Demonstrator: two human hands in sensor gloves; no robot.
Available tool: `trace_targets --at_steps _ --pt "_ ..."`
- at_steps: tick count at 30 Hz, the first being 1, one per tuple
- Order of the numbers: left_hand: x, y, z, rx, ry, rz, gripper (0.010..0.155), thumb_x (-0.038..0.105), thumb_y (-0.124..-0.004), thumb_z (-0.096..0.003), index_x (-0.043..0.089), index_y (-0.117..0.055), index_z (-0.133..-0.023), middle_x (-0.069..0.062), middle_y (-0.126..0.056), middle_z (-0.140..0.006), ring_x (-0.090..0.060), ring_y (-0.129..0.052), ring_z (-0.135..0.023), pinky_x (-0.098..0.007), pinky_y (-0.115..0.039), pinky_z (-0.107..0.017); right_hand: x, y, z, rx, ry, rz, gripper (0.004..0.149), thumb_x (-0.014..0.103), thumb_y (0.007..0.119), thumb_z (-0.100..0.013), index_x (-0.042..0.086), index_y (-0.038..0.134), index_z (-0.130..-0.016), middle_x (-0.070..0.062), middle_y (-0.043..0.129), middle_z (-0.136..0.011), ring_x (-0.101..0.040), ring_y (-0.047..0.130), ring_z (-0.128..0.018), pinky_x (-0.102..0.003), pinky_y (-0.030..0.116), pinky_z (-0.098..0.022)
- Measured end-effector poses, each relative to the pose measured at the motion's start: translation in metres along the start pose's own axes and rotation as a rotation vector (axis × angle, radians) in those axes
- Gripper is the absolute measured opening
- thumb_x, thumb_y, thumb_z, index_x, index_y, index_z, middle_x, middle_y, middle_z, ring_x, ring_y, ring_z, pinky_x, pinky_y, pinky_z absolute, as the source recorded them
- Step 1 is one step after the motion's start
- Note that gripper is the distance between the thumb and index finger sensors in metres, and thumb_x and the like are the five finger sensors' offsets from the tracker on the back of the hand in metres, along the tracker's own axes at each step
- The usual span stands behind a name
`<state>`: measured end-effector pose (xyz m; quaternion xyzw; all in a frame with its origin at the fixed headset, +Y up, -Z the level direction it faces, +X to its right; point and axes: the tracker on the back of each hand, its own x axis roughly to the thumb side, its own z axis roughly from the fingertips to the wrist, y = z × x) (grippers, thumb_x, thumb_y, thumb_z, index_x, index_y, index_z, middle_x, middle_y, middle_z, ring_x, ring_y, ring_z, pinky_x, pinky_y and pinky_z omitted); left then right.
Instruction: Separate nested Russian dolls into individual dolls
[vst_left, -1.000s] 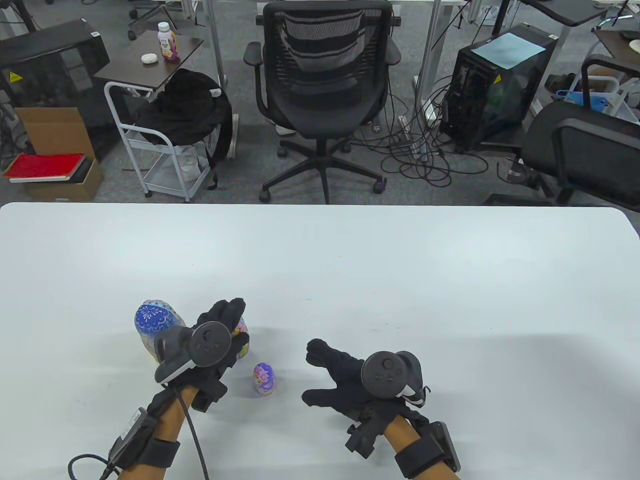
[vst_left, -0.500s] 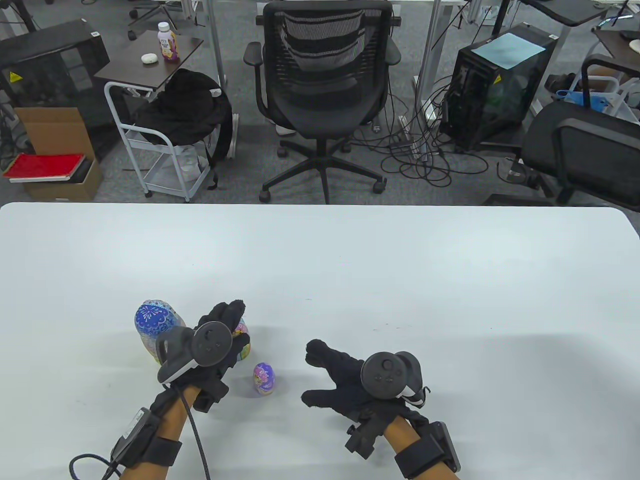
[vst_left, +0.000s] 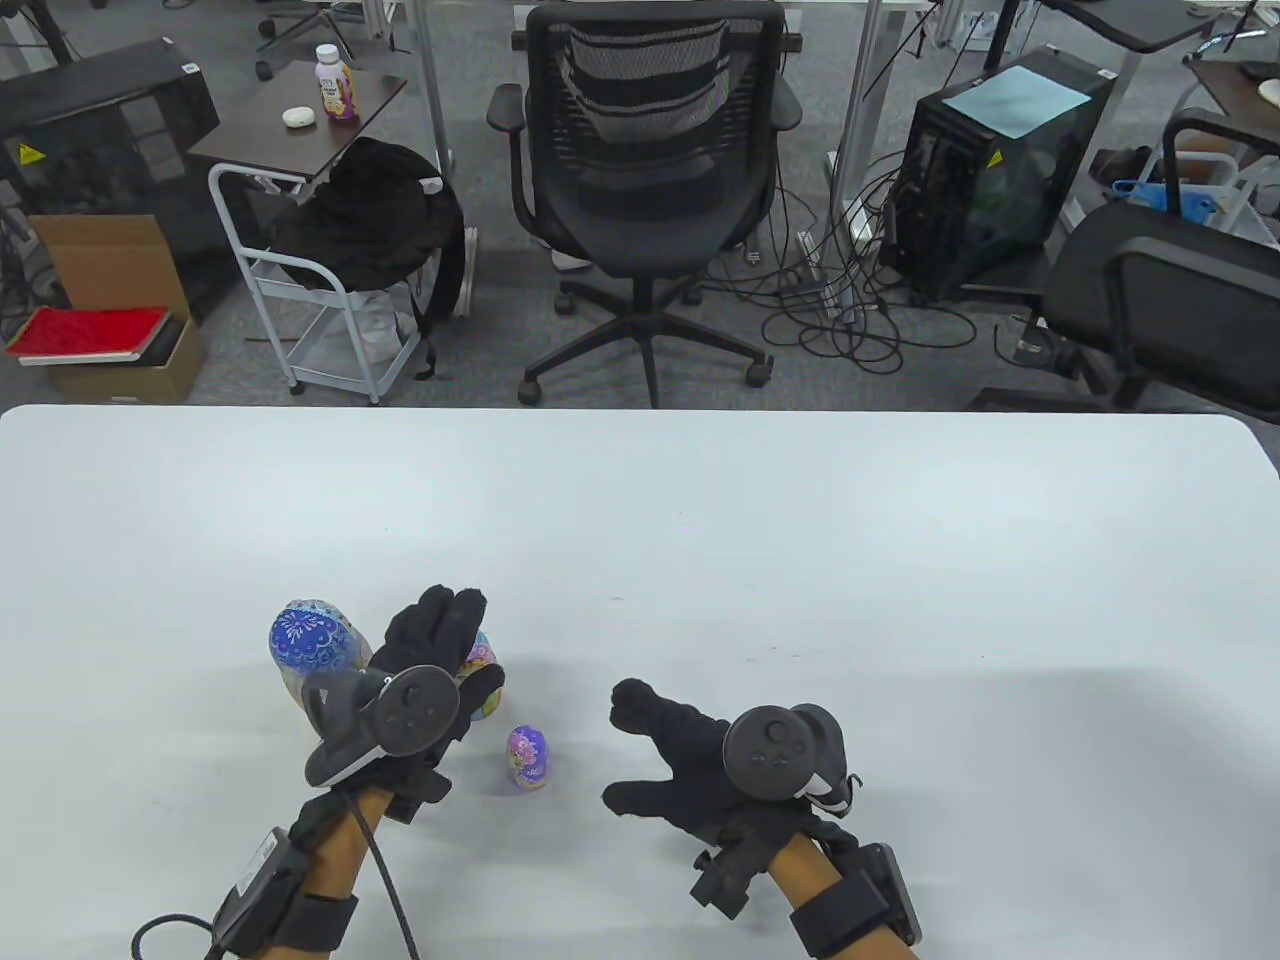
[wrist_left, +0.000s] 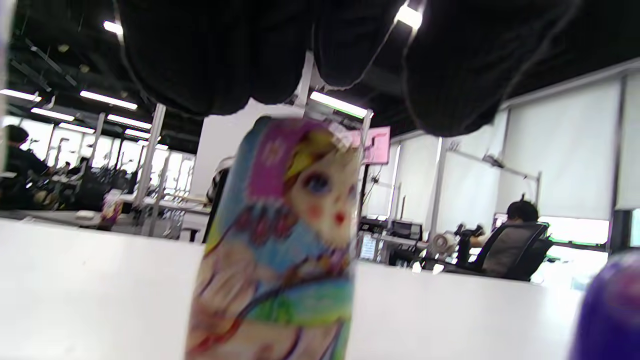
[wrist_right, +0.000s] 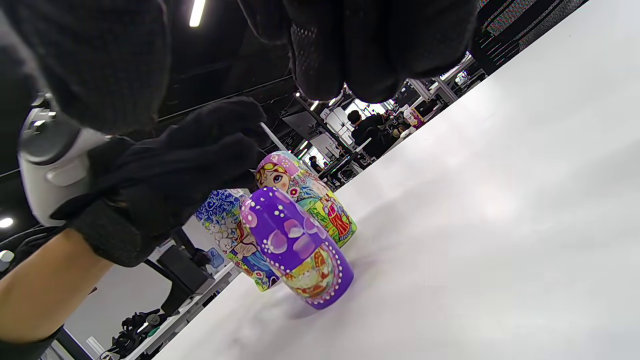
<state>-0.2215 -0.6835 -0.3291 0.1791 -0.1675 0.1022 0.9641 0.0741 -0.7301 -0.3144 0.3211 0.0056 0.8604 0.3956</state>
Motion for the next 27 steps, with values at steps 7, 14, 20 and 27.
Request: trace_targets --at_steps 7,14,20,27 --pt "0.046 -0.004 0.016 -0.117 -0.186 0.059 0.077 0.062 -0.074 -0.0526 0.019 -0.055 -0.114 -0.024 -0.066 -0.111 -0.049 -0.079 -0.091 -0.051 -0.077 -0.064 0.0 -0.001 0.001 -0.005 0.0 0.013 0.094 0.055 0.088 -0.039 0.009 0.046 -0.11 -0.024 0.076 -0.101 -0.045 0.078 -0.09 -0.053 0.069 -0.066" --pt "0.072 -0.034 0.013 -0.295 -0.227 -0.112 0.079 0.063 -0.074 -0.0513 0.02 -0.052 -0.114 -0.024 -0.067 -0.111 -0.048 -0.083 -0.088 -0.049 -0.08 -0.062 0.001 -0.002 0.003 -0.011 -0.008 0.019 0.094 0.055 0.088 -0.039 0.009 0.047 -0.11 -0.024 0.076 -0.101 -0.045 0.078 -0.09 -0.053 0.069 -0.066" --pt "0.073 -0.044 0.013 -0.327 -0.212 -0.13 0.071 0.055 -0.077 -0.0532 0.02 -0.057 -0.112 -0.021 -0.076 -0.105 -0.041 -0.091 -0.082 -0.044 -0.085 -0.058 0.0 -0.001 0.002 -0.001 -0.004 0.021 0.094 0.055 0.088 -0.039 0.009 0.047 -0.11 -0.024 0.076 -0.101 -0.045 0.078 -0.09 -0.053 0.069 -0.066" --pt "0.072 -0.056 0.012 -0.363 -0.22 -0.139 0.066 0.051 -0.078 -0.0536 0.021 -0.06 -0.11 -0.018 -0.08 -0.102 -0.039 -0.094 -0.079 -0.042 -0.086 -0.056 0.0 0.0 0.002 0.002 0.001 0.026 0.094 0.055 0.088 -0.039 0.009 0.047 -0.11 -0.024 0.076 -0.101 -0.045 0.078 -0.09 -0.053 0.069 -0.066"
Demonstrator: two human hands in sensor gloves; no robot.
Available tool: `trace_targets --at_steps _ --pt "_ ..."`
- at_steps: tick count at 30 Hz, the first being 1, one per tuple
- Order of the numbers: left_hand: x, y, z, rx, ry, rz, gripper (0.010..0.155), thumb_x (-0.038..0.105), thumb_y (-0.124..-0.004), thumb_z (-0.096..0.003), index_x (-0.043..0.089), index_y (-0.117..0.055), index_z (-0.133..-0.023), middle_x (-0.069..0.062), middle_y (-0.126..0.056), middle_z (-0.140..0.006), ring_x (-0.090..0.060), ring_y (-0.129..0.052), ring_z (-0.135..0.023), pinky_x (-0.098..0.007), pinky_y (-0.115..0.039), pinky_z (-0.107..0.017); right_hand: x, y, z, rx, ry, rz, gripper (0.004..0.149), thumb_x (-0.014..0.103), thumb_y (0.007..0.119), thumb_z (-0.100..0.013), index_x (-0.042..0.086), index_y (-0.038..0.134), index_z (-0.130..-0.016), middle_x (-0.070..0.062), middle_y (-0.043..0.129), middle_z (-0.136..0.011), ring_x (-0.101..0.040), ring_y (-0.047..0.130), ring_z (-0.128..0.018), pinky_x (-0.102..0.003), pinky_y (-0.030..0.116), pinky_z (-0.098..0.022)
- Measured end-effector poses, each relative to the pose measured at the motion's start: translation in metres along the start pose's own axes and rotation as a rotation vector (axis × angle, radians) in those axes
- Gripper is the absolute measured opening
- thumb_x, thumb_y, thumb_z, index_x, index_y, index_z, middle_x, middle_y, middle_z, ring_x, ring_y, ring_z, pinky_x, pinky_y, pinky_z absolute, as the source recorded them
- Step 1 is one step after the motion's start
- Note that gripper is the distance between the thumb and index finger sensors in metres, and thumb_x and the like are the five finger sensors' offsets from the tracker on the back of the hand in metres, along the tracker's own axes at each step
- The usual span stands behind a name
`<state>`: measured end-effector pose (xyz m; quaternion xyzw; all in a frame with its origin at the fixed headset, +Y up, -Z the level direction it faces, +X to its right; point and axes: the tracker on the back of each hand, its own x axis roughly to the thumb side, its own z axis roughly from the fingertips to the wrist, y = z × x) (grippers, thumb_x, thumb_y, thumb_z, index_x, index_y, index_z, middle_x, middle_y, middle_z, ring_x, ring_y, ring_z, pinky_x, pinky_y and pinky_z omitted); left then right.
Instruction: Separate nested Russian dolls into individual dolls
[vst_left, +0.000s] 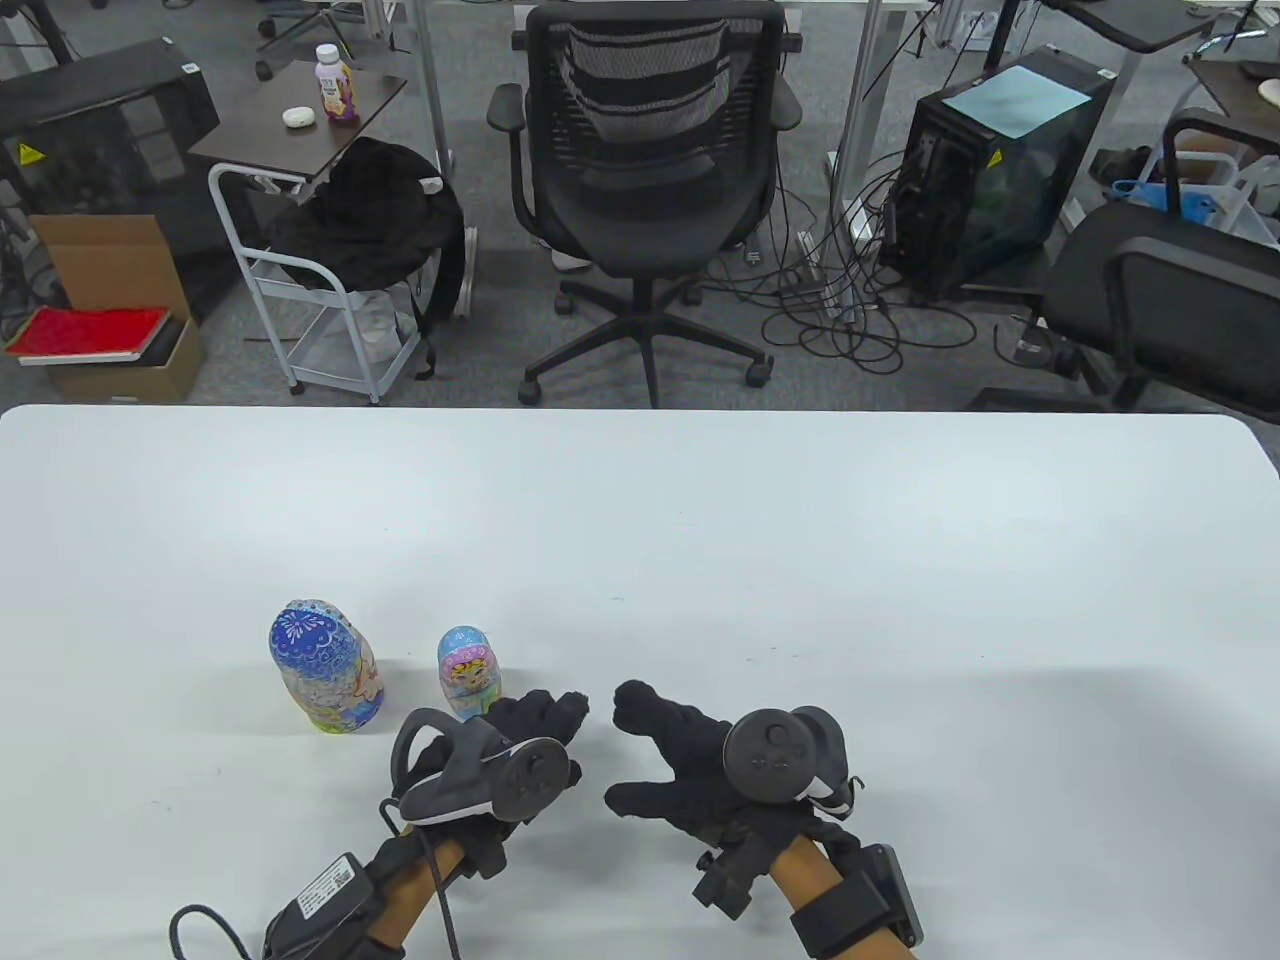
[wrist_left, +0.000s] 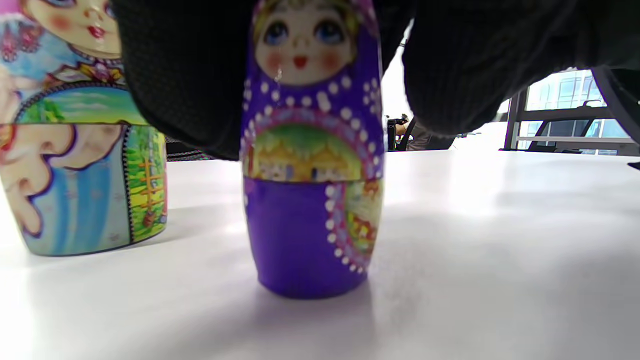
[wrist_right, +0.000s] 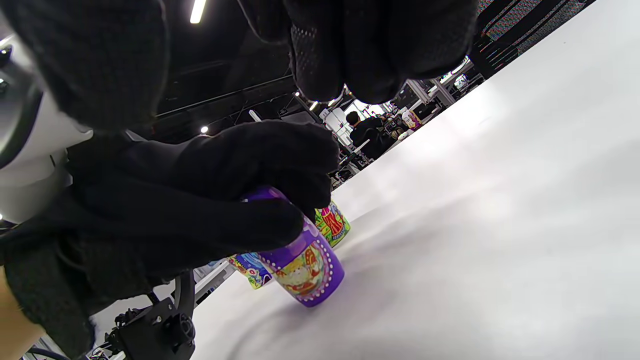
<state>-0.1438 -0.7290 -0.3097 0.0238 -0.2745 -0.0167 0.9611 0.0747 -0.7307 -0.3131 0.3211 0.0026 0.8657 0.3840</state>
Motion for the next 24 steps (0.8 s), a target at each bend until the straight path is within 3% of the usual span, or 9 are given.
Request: trace_targets --at_steps 11,24 --pt "0.0 0.001 0.0 0.011 -0.002 0.018 0.064 0.046 -0.083 -0.0517 0.021 -0.065 -0.107 -0.015 -0.084 -0.099 -0.033 -0.099 -0.075 -0.037 -0.091 -0.054 0.0 0.001 0.0 0.01 0.005 0.014 0.094 0.055 0.088 -0.039 0.009 0.047 -0.11 -0.024 0.076 -0.101 -0.045 0.078 -0.09 -0.053 0.07 -0.066" --pt "0.008 0.049 0.016 0.235 -0.047 0.282 0.063 0.047 -0.083 -0.0519 0.02 -0.067 -0.106 -0.014 -0.087 -0.097 -0.032 -0.101 -0.073 -0.036 -0.093 -0.052 0.002 0.018 -0.004 0.082 0.022 0.06 0.093 0.054 0.089 -0.039 0.008 0.048 -0.109 -0.025 0.077 -0.1 -0.046 0.079 -0.089 -0.054 0.07 -0.065"
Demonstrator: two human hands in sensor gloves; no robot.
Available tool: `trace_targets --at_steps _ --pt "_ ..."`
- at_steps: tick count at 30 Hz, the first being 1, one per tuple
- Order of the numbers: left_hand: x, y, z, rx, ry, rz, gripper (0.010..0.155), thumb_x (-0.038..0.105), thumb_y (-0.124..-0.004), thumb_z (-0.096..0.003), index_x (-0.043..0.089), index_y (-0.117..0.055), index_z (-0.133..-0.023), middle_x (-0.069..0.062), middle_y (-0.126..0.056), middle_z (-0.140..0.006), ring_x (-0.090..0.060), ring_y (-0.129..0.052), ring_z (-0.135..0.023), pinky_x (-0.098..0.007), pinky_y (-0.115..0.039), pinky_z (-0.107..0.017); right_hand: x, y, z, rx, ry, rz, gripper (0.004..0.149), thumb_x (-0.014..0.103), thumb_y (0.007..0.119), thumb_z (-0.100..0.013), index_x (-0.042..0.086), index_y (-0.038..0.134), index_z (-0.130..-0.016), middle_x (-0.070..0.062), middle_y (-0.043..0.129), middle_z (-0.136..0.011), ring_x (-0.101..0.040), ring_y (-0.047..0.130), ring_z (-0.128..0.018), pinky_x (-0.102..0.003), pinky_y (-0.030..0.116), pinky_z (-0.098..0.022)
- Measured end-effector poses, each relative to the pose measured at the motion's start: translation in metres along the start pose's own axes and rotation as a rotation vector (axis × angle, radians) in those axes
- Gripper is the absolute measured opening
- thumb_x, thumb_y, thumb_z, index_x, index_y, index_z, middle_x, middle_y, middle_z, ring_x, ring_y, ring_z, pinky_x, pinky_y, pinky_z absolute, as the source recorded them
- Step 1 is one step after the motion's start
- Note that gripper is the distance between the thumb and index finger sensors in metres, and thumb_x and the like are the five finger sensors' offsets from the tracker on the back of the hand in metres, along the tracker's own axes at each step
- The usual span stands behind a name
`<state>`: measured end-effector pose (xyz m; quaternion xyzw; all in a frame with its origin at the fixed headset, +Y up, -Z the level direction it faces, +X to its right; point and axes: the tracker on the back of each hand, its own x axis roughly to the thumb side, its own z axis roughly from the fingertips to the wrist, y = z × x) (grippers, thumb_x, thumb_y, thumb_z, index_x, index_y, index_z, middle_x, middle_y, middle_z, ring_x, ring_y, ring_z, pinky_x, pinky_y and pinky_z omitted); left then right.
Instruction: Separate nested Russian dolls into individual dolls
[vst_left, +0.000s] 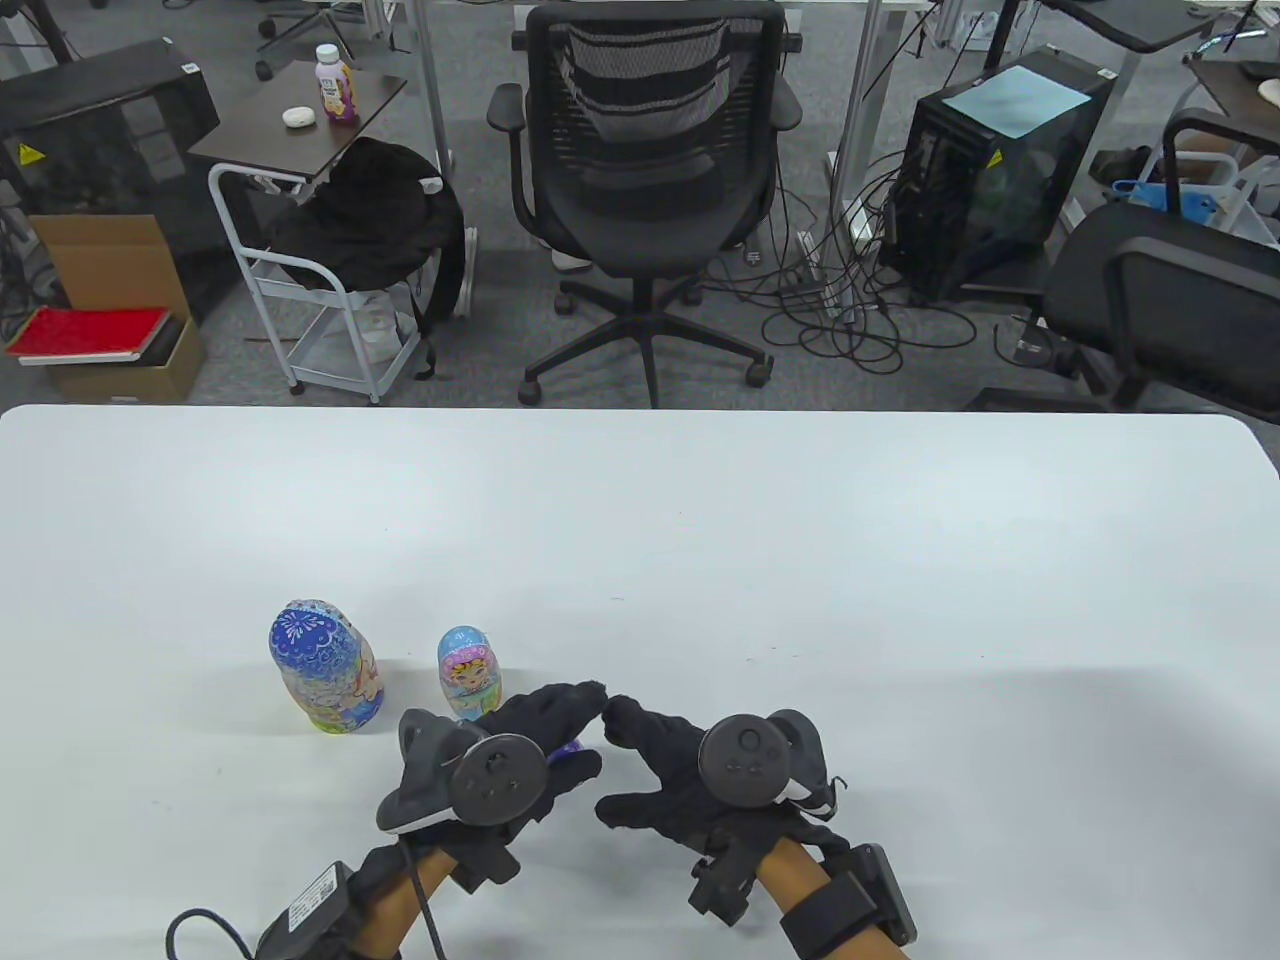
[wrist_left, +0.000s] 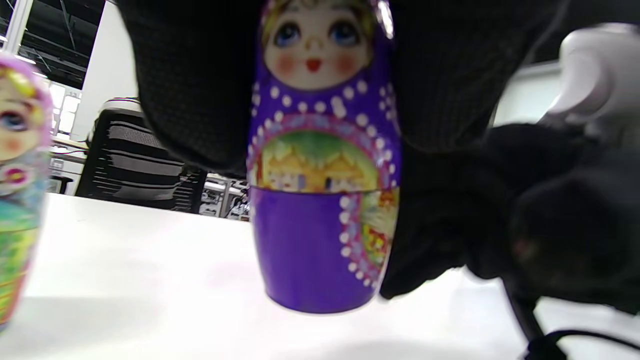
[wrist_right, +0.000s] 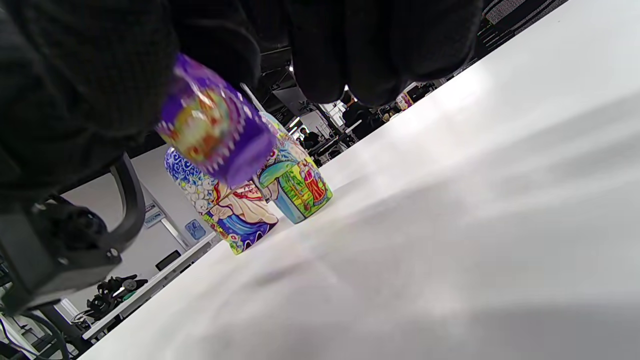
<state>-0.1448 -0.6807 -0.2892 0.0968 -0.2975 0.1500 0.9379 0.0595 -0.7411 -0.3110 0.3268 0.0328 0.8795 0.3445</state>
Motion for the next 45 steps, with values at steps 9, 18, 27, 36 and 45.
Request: trace_targets --at_steps 9,18,27,36,45 --pt "0.018 0.005 0.003 0.036 -0.048 0.097 0.064 0.047 -0.084 -0.0521 0.019 -0.066 -0.107 -0.015 -0.087 -0.096 -0.033 -0.101 -0.072 -0.036 -0.093 -0.052 0.008 0.015 -0.003 0.006 -0.012 -0.084 0.091 0.053 0.089 -0.038 0.006 0.052 -0.107 -0.021 0.082 -0.095 -0.042 0.084 -0.085 -0.05 0.074 -0.063" --pt "0.025 0.001 0.004 0.084 -0.055 0.048 0.064 0.047 -0.084 -0.0521 0.017 -0.066 -0.106 -0.016 -0.086 -0.097 -0.033 -0.101 -0.072 -0.035 -0.093 -0.052 0.008 0.013 -0.002 -0.09 0.009 -0.1 0.083 0.051 0.09 -0.038 0.005 0.061 -0.101 -0.016 0.091 -0.085 -0.036 0.094 -0.075 -0.045 0.081 -0.056" --pt "0.018 0.011 0.012 0.098 -0.026 0.037 0.065 0.053 -0.08 -0.0526 0.017 -0.069 -0.105 -0.015 -0.089 -0.094 -0.032 -0.103 -0.069 -0.035 -0.094 -0.05 0.008 0.008 -0.001 -0.121 -0.004 -0.102 0.08 0.052 0.089 -0.039 0.008 0.063 -0.1 -0.015 0.093 -0.084 -0.035 0.095 -0.073 -0.044 0.083 -0.055" --pt "0.018 0.017 0.012 0.077 -0.088 0.067 0.055 0.047 -0.084 -0.0506 0.016 -0.079 -0.096 -0.016 -0.093 -0.09 -0.032 -0.106 -0.062 -0.032 -0.098 -0.045 0.009 0.008 -0.002 -0.049 -0.026 -0.158 0.077 0.049 0.089 -0.039 0.008 0.065 -0.099 -0.015 0.093 -0.083 -0.036 0.096 -0.072 -0.045 0.083 -0.055" --pt "0.021 0.021 0.014 0.02 -0.17 0.072 0.051 0.042 -0.087 -0.0504 0.019 -0.08 -0.095 -0.013 -0.091 -0.094 -0.035 -0.104 -0.068 -0.034 -0.097 -0.049 0.008 0.01 -0.004 0.069 -0.054 -0.23 0.076 0.047 0.089 -0.039 0.007 0.066 -0.1 -0.017 0.094 -0.082 -0.037 0.095 -0.073 -0.047 0.082 -0.056"
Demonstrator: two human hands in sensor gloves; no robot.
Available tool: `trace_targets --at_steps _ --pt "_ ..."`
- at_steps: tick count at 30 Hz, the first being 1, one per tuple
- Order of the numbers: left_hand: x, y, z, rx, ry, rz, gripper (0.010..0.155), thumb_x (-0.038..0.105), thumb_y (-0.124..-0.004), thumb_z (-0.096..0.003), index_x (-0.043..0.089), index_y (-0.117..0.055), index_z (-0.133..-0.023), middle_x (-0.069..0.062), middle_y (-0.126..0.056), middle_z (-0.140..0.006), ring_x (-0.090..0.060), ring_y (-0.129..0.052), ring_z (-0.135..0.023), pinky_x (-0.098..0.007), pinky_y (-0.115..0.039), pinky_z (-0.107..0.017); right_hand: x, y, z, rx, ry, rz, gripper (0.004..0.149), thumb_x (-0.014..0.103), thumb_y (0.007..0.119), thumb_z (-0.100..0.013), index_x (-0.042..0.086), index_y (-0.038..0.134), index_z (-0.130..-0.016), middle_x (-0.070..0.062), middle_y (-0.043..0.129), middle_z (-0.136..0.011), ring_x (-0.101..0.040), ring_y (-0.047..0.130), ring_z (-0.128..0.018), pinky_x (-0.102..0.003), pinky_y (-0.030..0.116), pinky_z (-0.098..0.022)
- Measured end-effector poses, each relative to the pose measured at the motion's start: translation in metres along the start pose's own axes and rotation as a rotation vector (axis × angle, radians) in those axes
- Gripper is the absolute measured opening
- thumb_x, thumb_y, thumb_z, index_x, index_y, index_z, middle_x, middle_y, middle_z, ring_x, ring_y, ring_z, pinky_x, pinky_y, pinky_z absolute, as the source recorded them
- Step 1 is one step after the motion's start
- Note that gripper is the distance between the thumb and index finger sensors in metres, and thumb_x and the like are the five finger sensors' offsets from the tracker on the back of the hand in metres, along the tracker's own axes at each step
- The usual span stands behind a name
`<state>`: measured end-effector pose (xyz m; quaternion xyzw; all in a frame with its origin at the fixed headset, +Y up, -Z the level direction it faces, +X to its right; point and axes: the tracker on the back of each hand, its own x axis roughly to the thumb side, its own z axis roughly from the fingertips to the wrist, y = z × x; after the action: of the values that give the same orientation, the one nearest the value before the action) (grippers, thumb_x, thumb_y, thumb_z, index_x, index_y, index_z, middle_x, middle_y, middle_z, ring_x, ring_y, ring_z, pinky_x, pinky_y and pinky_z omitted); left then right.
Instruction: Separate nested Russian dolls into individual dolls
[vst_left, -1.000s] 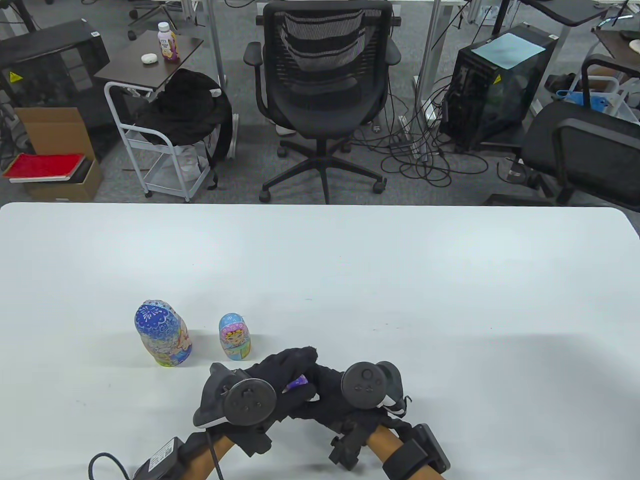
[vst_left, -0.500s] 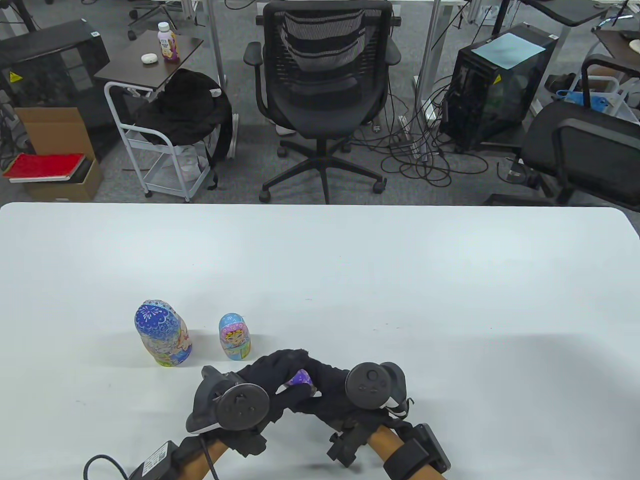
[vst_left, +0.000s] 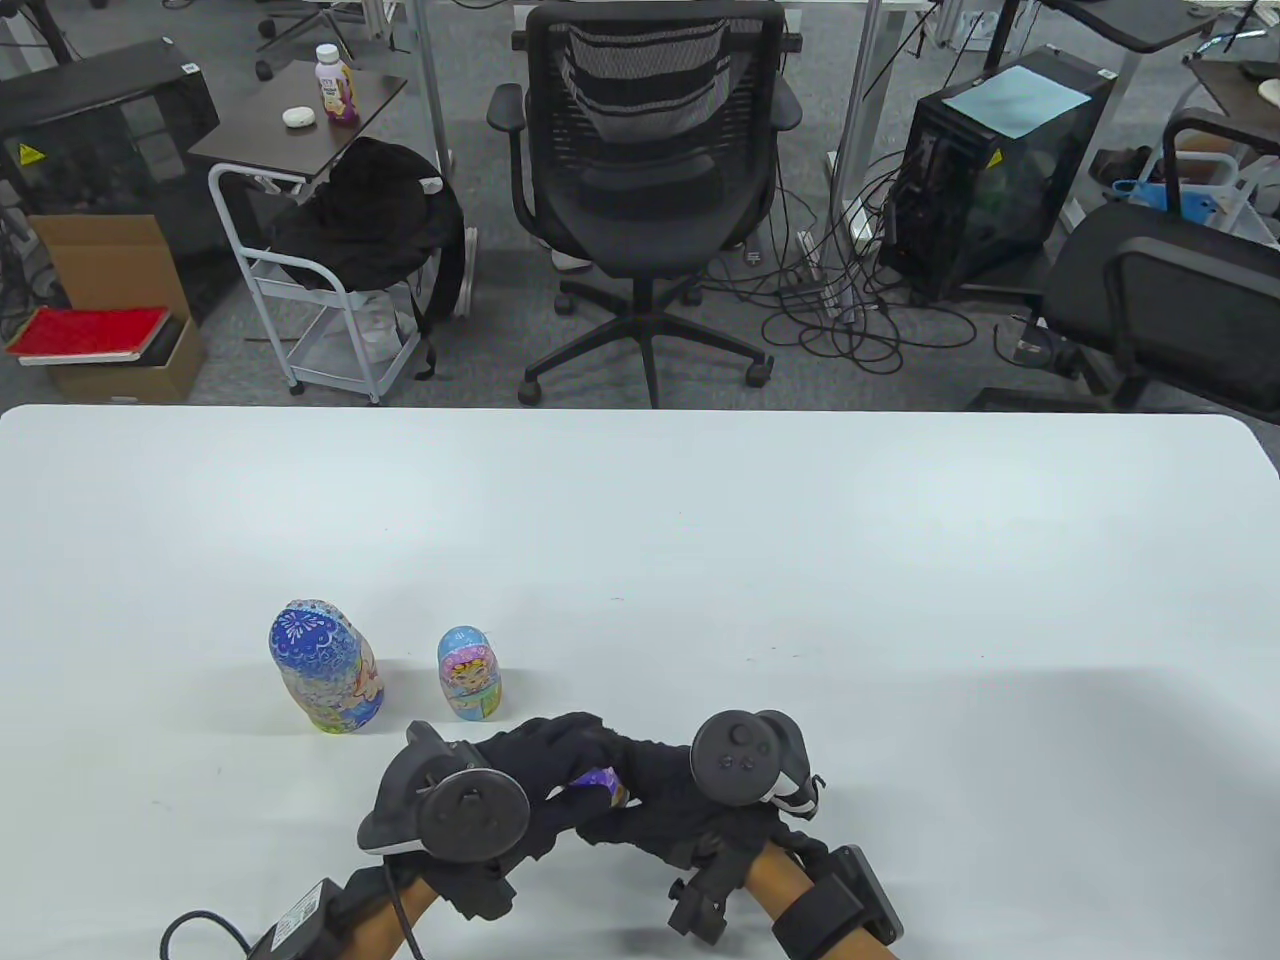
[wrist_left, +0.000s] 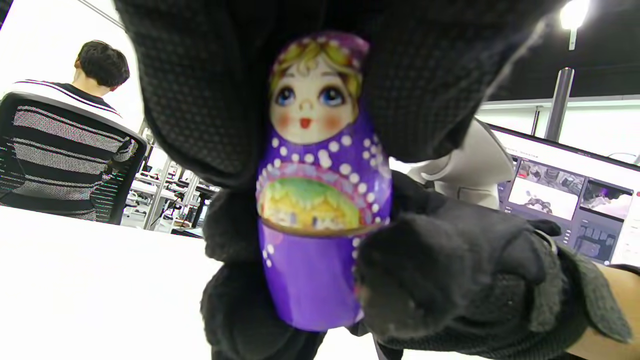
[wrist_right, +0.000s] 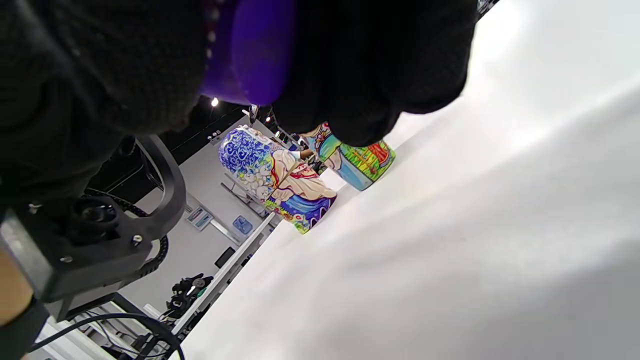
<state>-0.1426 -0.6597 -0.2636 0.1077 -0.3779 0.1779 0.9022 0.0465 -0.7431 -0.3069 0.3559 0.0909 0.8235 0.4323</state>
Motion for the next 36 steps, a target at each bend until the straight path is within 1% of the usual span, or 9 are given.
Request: trace_targets --at_steps 5,12,14,16,19,22,26,29,36 --pt "-0.003 0.004 0.004 0.037 0.003 0.023 0.052 0.042 -0.085 -0.0512 0.02 -0.077 -0.098 -0.012 -0.088 -0.097 -0.034 -0.102 -0.072 -0.034 -0.095 -0.052 -0.004 -0.002 0.0 -0.007 0.008 -0.016 0.076 0.048 0.09 -0.039 0.009 0.066 -0.1 -0.016 0.094 -0.084 -0.037 0.095 -0.074 -0.047 0.081 -0.057" --pt "-0.013 0.024 0.017 0.126 0.048 0.009 0.054 0.044 -0.085 -0.0516 0.02 -0.075 -0.099 -0.012 -0.087 -0.098 -0.034 -0.101 -0.073 -0.035 -0.094 -0.053 -0.011 -0.004 0.001 -0.02 0.033 -0.012 0.076 0.047 0.09 -0.039 0.012 0.065 -0.102 -0.017 0.091 -0.087 -0.038 0.092 -0.077 -0.048 0.08 -0.058" --pt "-0.018 0.029 0.021 0.127 0.08 -0.008 0.053 0.042 -0.086 -0.0518 0.021 -0.075 -0.099 -0.013 -0.086 -0.099 -0.035 -0.1 -0.073 -0.035 -0.093 -0.053 -0.013 -0.006 0.002 -0.037 0.042 -0.005 0.076 0.048 0.09 -0.039 0.014 0.065 -0.102 -0.017 0.09 -0.088 -0.039 0.091 -0.079 -0.048 0.079 -0.059" --pt "-0.024 0.031 0.025 0.098 0.126 -0.022 0.053 0.041 -0.087 -0.052 0.02 -0.075 -0.099 -0.014 -0.085 -0.1 -0.036 -0.099 -0.075 -0.035 -0.093 -0.054 -0.016 -0.008 0.003 -0.056 0.05 -0.009 0.075 0.048 0.09 -0.039 0.016 0.065 -0.103 -0.018 0.089 -0.09 -0.039 0.09 -0.08 -0.049 0.078 -0.06" --pt "-0.034 0.025 0.029 0.005 0.181 -0.036 0.052 0.04 -0.089 -0.0512 0.021 -0.077 -0.098 -0.014 -0.085 -0.1 -0.037 -0.099 -0.076 -0.035 -0.093 -0.054 -0.019 -0.011 0.005 -0.079 0.06 -0.039 0.076 0.049 0.09 -0.039 0.017 0.066 -0.103 -0.018 0.088 -0.091 -0.04 0.088 -0.081 -0.05 0.077 -0.061" --pt "-0.043 0.007 0.029 -0.176 0.236 -0.085 0.052 0.039 -0.09 -0.0506 0.021 -0.077 -0.097 -0.015 -0.085 -0.1 -0.037 -0.099 -0.076 -0.035 -0.093 -0.054 -0.021 -0.013 0.006 -0.102 0.064 -0.061 0.076 0.05 0.09 -0.038 0.017 0.067 -0.103 -0.019 0.087 -0.092 -0.041 0.088 -0.082 -0.05 0.077 -0.061" --pt "-0.05 -0.018 0.025 -0.314 0.263 -0.145 0.052 0.039 -0.091 -0.0499 0.021 -0.077 -0.097 -0.015 -0.085 -0.1 -0.037 -0.098 -0.077 -0.036 -0.093 -0.055 -0.022 -0.014 0.007 -0.111 0.067 -0.079 0.076 0.05 0.09 -0.038 0.016 0.067 -0.103 -0.019 0.087 -0.093 -0.041 0.087 -0.082 -0.05 0.076 -0.061" --pt "-0.051 -0.034 0.023 -0.371 0.263 -0.187 0.053 0.04 -0.091 -0.0495 0.021 -0.077 -0.097 -0.015 -0.085 -0.1 -0.037 -0.098 -0.077 -0.035 -0.093 -0.055 -0.022 -0.015 0.007 -0.109 0.067 -0.084 0.076 0.051 0.089 -0.038 0.016 0.068 -0.103 -0.019 0.087 -0.092 -0.041 0.087 -0.082 -0.05 0.077 -0.061" --pt "-0.059 -0.052 0.02 -0.402 0.26 -0.283 0.053 0.041 -0.09 -0.049 0.022 -0.076 -0.097 -0.014 -0.085 -0.099 -0.035 -0.099 -0.077 -0.035 -0.093 -0.054 -0.023 -0.016 0.008 -0.115 0.07 -0.09 0.078 0.051 0.088 -0.039 0.013 0.065 -0.103 -0.017 0.089 -0.09 -0.039 0.089 -0.08 -0.049 0.078 -0.06"
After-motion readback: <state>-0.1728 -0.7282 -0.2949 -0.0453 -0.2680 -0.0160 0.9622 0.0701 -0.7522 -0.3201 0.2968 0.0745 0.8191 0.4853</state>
